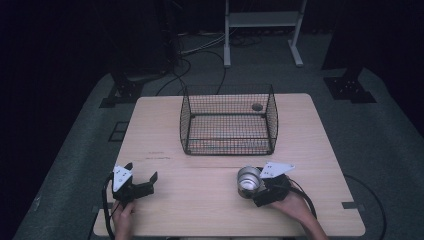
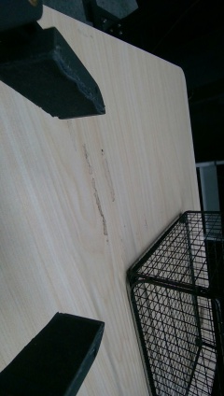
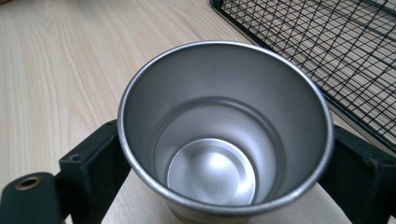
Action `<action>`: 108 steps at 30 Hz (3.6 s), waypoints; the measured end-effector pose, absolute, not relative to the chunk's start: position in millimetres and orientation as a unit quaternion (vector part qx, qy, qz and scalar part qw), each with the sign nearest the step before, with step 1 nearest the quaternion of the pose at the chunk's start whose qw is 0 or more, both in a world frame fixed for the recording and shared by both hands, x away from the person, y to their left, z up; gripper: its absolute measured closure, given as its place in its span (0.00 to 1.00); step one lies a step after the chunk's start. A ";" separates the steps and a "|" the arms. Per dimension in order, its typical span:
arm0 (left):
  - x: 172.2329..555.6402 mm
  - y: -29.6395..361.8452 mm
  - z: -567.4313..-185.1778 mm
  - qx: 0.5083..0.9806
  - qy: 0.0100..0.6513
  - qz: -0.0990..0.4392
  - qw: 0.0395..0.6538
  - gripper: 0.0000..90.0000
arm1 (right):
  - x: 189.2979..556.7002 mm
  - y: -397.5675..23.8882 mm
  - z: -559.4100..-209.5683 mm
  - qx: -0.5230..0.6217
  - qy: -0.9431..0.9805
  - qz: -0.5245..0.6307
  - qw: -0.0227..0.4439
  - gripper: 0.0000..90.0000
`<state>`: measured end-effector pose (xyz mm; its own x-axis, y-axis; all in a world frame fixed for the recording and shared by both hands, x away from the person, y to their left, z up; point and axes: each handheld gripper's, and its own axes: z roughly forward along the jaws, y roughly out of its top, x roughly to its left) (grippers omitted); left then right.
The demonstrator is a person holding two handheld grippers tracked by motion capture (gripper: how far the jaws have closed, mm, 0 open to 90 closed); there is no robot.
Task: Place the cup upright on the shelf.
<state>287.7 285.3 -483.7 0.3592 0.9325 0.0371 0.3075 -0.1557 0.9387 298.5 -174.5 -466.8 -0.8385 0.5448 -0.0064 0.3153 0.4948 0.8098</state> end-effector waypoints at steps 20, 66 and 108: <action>287.6 285.4 -483.7 0.681 0.455 0.337 0.464 0.00 | 301.1 -169.4 -458.7 0.240 0.859 0.434 0.126 0.20; 288.0 284.3 -484.0 0.684 0.453 0.338 0.461 0.00 | 355.5 -177.6 -350.4 0.261 0.834 0.473 0.111 0.20; 288.1 285.0 -484.0 0.683 0.453 0.337 0.463 0.00 | 443.3 -128.7 -311.7 0.281 0.842 0.443 0.130 0.20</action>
